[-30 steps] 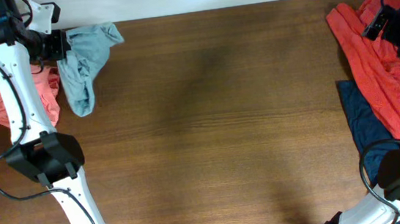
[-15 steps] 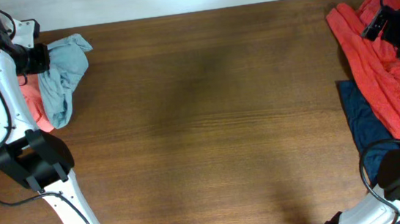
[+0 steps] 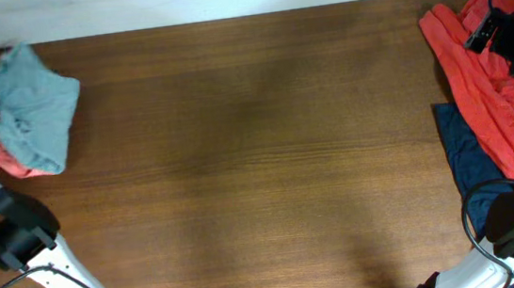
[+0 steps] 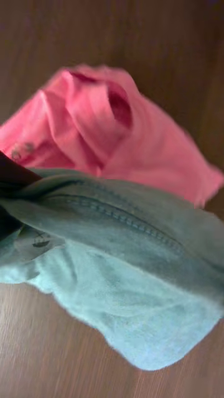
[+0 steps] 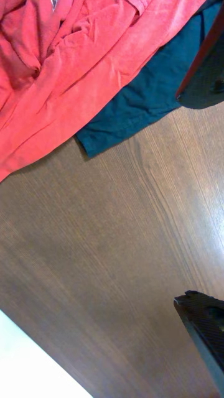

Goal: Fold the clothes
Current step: 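Press the shirt flat with the left gripper, then release it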

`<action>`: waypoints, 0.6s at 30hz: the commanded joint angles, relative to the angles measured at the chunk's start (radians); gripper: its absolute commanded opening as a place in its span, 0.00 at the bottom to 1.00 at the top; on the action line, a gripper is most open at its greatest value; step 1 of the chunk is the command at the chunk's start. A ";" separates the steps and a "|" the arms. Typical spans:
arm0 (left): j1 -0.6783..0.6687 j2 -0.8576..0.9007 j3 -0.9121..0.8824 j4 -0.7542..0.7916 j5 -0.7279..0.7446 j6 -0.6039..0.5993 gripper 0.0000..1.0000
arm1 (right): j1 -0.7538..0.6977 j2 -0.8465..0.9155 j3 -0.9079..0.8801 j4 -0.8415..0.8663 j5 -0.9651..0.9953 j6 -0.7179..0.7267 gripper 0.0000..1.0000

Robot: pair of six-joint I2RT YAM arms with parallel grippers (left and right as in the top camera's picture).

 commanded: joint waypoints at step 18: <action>0.162 -0.029 -0.001 -0.025 0.225 -0.099 0.99 | 0.006 0.003 0.006 -0.030 -0.009 -0.003 0.99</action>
